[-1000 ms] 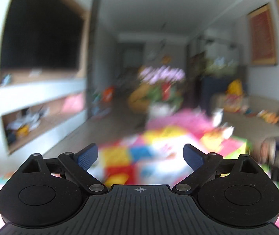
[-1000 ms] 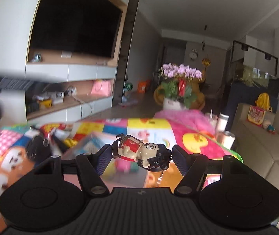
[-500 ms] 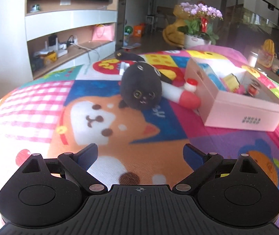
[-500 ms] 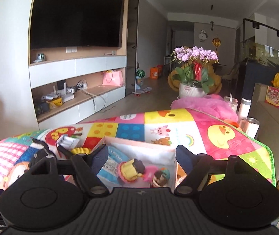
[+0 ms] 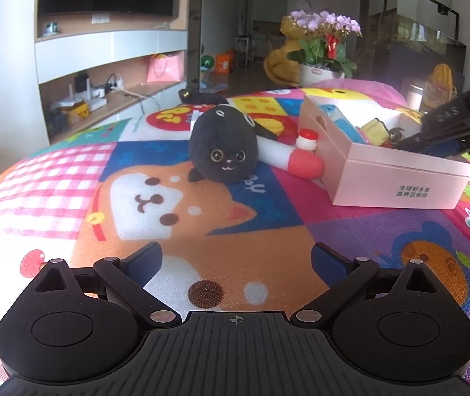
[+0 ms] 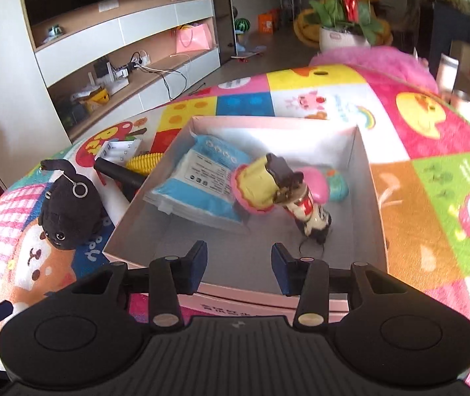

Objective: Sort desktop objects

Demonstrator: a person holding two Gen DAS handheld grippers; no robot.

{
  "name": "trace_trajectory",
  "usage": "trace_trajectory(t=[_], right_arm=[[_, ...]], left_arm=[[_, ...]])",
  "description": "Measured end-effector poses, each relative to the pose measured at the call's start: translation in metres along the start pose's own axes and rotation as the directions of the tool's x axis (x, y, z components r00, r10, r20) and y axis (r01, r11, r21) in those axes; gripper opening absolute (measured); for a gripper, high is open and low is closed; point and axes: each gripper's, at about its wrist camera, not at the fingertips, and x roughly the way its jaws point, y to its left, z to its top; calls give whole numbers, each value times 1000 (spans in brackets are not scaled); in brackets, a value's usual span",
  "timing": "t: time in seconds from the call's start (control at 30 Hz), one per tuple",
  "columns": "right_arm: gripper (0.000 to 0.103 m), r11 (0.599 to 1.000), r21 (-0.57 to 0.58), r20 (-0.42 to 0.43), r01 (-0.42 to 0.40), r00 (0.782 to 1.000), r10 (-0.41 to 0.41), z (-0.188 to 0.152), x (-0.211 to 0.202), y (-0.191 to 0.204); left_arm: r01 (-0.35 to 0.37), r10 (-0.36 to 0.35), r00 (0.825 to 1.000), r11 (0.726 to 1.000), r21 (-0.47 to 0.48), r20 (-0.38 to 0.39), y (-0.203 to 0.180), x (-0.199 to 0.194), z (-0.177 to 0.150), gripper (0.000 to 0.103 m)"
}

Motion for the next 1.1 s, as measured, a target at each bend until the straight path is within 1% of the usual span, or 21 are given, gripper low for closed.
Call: trace_trajectory(t=[0.13, 0.17, 0.2, 0.3, 0.37, 0.43, 0.47, 0.5, 0.53, 0.57, 0.67, 0.7, 0.77, 0.83, 0.9, 0.93, 0.97, 1.0, 1.03, 1.1], right_arm=[[43, 1000, -19, 8, 6, 1000, -6, -6, -13, -8], [43, 1000, -25, 7, 6, 1000, -5, -7, -15, -9], [44, 999, -33, 6, 7, 1000, -6, -9, -18, -10], [45, 997, -70, 19, 28, 999, -27, -14, -26, -9], [45, 995, -85, 34, 56, 998, -53, -16, -32, -6], [45, 994, -103, 54, 46, 998, -41, -18, -41, -3], [45, 993, -115, 71, 40, 997, -32, -19, -47, -1], [48, 990, -133, 90, 38, 996, -26, -18, -53, 2], [49, 987, -154, 111, 41, 994, -24, -17, -59, 5], [52, 983, -176, 131, 44, 991, -21, -15, -64, 8], [52, 969, -242, 178, 47, 984, -3, -2, -74, 21], [52, 966, -256, 183, 35, 983, 13, 5, -73, 27], [52, 965, -262, 169, -18, 984, 64, 25, -67, 39], [52, 967, -238, 130, -87, 984, 121, 48, -51, 53], [52, 971, -198, 82, -132, 985, 151, 70, -27, 69], [52, 974, -173, 54, -148, 986, 160, 81, -13, 76], [52, 975, -152, 29, -161, 985, 168, 91, 0, 83], [52, 978, -128, 3, -166, 986, 168, 104, 18, 92], [52, 981, -111, -23, -160, 987, 159, 113, 36, 101], [52, 987, -85, -73, -136, 989, 130, 131, 71, 118]], left_arm=[[5, -5, 999, 1000, -3, -34, 0, 6, 4, 100], [7, -7, 999, 1000, -3, -33, 0, 8, 7, 100], [-1, 1, 1000, 1000, 6, -12, 0, 11, 12, 100], [-79, 76, 996, 994, 70, 53, -7, 29, 39, 100], [-107, 102, 993, 990, 91, 57, -10, 49, 60, 100], [-133, 129, 990, 986, 101, 52, -9, 70, 76, 100], [-142, 138, 989, 985, 98, 51, -8, 77, 81, 95], [-139, 135, 990, 986, 97, 51, -6, 82, 84, 86], [-114, 110, 993, 989, 98, 47, -4, 84, 85, 66], [-92, 88, 995, 992, 87, 51, -1, 82, 85, 63], [-62, 58, 996, 997, 47, 69, 10, 66, 78, 60], [-43, 41, 997, 999, 33, 63, 14, 57, 73, 60], [-8, 8, 999, 1000, 16, 42, 20, 38, 61, 60], [29, -30, 999, 999, 12, 25, 24, 13, 46, 60], [86, -86, 996, 996, 23, 17, 27, -15, 28, 62], [103, -104, 994, 994, 25, 20, 29, -25, 20, 67], [110, -110, 994, 994, 22, 24, 31, -32, 13, 74], [103, -103, 994, 995, 13, 26, 33, -36, 7, 80], [92, -92, 995, 996, 0, 31, 35, -37, 2, 89], [91, -90, 995, 996, -23, 44, 41, -35, -4, 92]])
